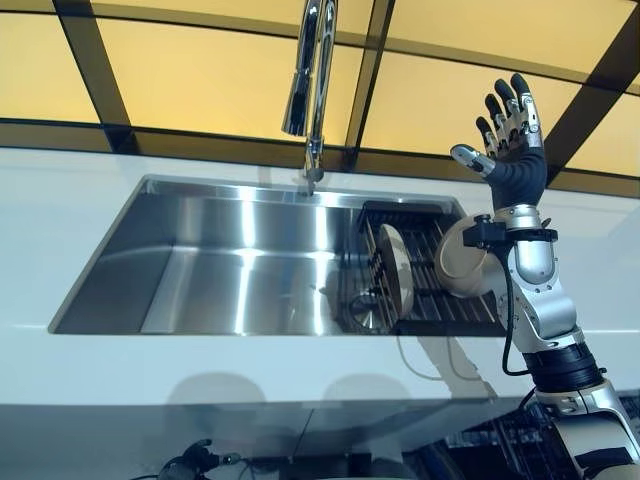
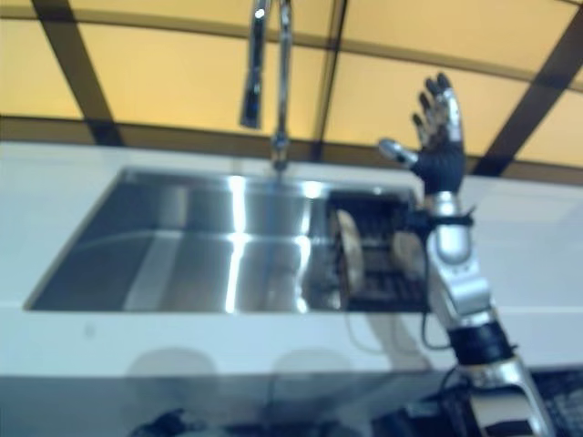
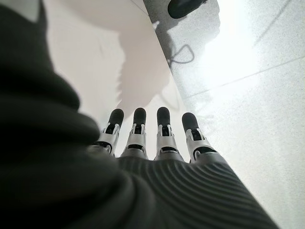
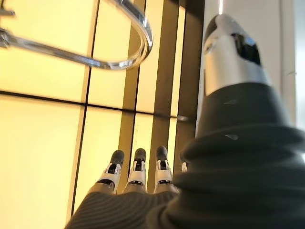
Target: Take plates into dishwasher
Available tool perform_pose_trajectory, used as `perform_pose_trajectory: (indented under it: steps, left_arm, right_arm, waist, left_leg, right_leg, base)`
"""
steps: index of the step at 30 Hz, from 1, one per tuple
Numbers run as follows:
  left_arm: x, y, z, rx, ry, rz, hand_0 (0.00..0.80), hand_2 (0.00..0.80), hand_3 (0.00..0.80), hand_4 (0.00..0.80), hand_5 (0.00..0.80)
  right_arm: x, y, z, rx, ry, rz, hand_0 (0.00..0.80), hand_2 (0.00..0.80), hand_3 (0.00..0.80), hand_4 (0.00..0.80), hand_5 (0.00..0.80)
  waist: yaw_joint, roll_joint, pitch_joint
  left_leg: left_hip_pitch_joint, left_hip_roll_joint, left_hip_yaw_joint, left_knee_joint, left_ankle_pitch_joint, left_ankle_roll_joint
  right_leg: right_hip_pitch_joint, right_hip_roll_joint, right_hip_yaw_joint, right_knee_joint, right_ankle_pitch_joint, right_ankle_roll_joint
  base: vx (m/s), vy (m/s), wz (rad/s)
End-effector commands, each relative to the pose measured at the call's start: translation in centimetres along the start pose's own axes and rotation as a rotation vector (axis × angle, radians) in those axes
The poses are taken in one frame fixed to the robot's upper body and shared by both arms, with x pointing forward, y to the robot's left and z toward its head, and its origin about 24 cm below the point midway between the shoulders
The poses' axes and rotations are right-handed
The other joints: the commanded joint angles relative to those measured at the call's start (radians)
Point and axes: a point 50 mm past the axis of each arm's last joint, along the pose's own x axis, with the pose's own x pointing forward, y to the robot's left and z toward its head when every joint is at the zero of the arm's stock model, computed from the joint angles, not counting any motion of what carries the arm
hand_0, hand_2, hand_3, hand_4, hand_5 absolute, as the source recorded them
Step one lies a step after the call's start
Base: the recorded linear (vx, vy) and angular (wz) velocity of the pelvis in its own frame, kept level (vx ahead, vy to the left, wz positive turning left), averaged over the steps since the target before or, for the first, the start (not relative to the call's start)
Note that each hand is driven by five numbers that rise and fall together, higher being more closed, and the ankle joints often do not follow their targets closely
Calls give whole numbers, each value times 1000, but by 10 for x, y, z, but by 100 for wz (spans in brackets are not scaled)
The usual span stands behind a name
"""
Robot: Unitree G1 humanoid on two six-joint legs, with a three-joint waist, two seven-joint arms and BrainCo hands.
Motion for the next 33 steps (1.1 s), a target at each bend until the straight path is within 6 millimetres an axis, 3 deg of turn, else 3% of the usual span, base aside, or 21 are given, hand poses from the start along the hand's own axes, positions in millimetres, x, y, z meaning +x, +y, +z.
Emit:
perform_pose_trajectory:
  steps: [1, 10, 18, 27, 33]
  left_arm:
    - [1, 0, 15, 40, -52, -7, 0, 0, 0, 0, 0]
    - [0, -7, 11, -1, -47, -52, 0, 0, 0, 0, 0]
    - [0, 0, 9, -8, -48, -19, 0, 0, 0, 0, 0]
    - [-1, 3, 1, 9, -28, -11, 0, 0, 0, 0, 0]
    - [0, 5, 4, 13, -36, -9, 0, 0, 0, 0, 0]
  right_arm:
    - [27, -29, 24, -82, -46, -124, 0, 0, 0, 0, 0]
    - [23, -43, -12, -128, 232, -107, 0, 0, 0, 0, 0]
    - [22, -54, -29, -140, 390, -97, 0, 0, 0, 0, 0]
    - [27, -71, -13, -160, 344, -157, 0, 0, 0, 0, 0]
    - [21, -77, -23, -146, 450, -142, 0, 0, 0, 0, 0]
  waist:
    - [-20, 3, 9]
    - [-5, -14, -22]
    - [-2, -21, 0]
    - [-13, -41, 20]
    - [-12, -47, 23]
  left_leg:
    - [21, 21, -49, -3, -66, -107]
    - [6, 36, 13, 12, -74, -116]
    - [17, 45, 29, 14, -79, -117]
    - [17, 36, 20, 27, -85, -112]
    - [17, 34, 24, 31, -87, -107]
  right_leg:
    - [-53, 40, 70, -11, 79, -13]
    - [80, 51, 66, -73, 23, -41]
    - [62, 43, 43, -46, 29, -29]
    - [25, 50, 52, -20, 63, -12]
    - [22, 47, 51, -9, 67, -8]
  base:
    - [203, -126, 13]
    - [106, -113, 8]
    - [3, -39, -7]
    - [-7, 6, 0]
    - [-13, 14, 2]
